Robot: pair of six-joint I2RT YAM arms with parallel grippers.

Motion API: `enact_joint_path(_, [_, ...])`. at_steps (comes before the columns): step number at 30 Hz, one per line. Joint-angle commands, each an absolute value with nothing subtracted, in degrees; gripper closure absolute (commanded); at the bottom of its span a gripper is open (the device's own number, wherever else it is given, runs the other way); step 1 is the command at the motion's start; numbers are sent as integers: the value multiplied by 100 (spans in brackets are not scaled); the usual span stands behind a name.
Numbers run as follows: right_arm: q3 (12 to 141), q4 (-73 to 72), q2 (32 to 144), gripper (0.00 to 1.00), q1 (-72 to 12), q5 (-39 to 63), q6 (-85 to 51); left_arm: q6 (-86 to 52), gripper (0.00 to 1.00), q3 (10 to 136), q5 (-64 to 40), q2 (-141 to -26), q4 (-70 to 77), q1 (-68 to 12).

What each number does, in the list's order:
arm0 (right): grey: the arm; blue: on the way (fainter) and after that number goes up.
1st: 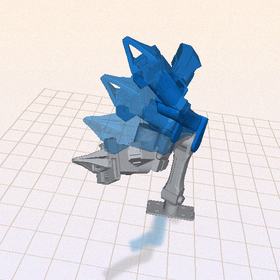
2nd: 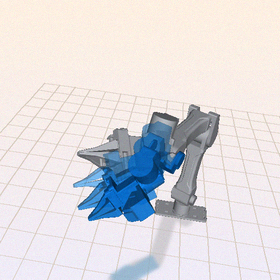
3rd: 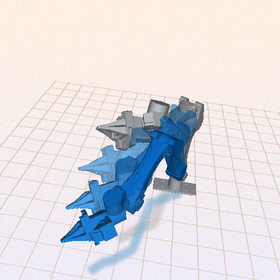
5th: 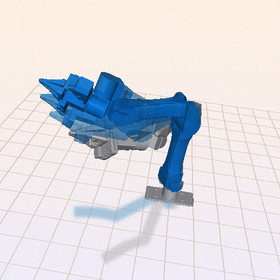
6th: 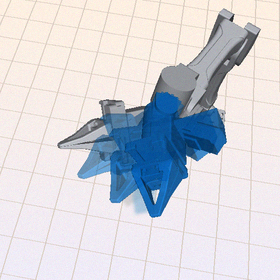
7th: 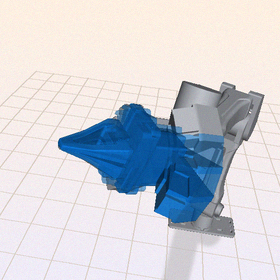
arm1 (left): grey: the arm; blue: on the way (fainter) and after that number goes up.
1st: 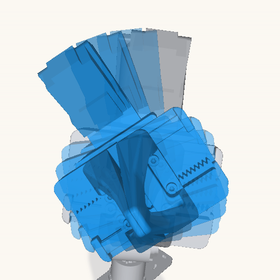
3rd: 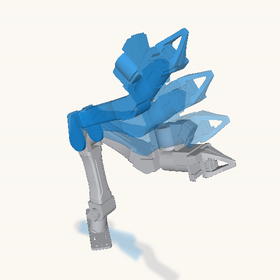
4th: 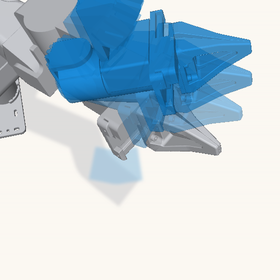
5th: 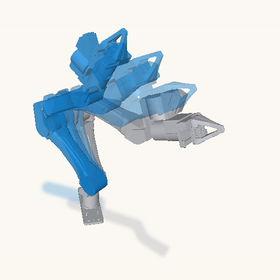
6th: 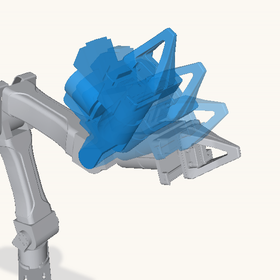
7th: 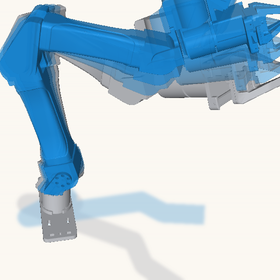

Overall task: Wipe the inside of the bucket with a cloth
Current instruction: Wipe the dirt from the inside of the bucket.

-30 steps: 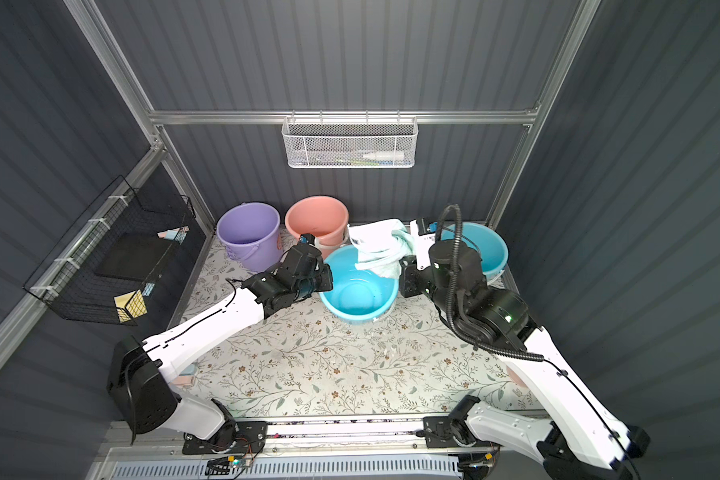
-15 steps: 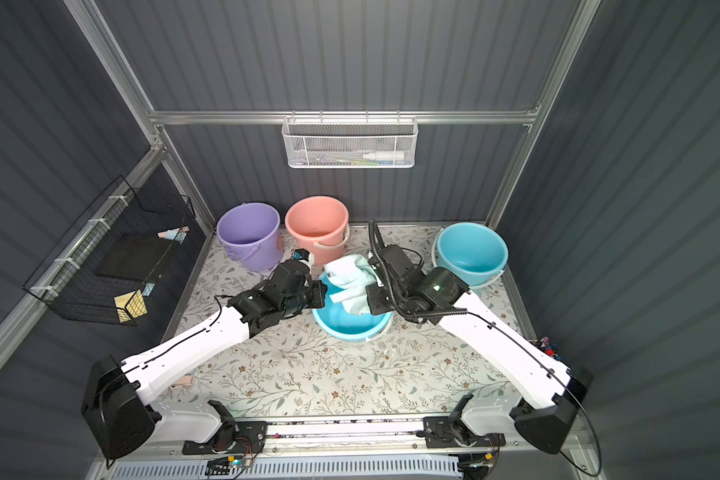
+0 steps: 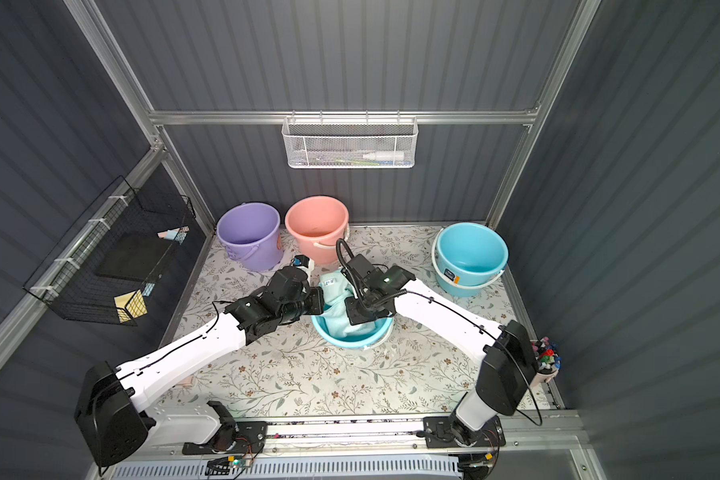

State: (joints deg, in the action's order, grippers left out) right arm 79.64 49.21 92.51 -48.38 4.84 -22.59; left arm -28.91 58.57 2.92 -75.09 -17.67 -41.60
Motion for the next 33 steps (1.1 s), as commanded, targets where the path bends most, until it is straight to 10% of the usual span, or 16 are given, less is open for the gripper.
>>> enact_joint_path(1, [7799, 4652, 9516, 100, -4860, 1019, -1947, -2989, 100, 5801, 203, -7397, -1494, -4215])
enact_joint_path(18, [6721, 1689, 9839, 100, -4887, -510, 281, -2877, 100, 5889, 120, -7532, -1511, -4348])
enact_joint_path(33, [6385, 3265, 9523, 100, -4882, -3004, 3067, -2841, 100, 5824, 664, -7541, -1844, -4457])
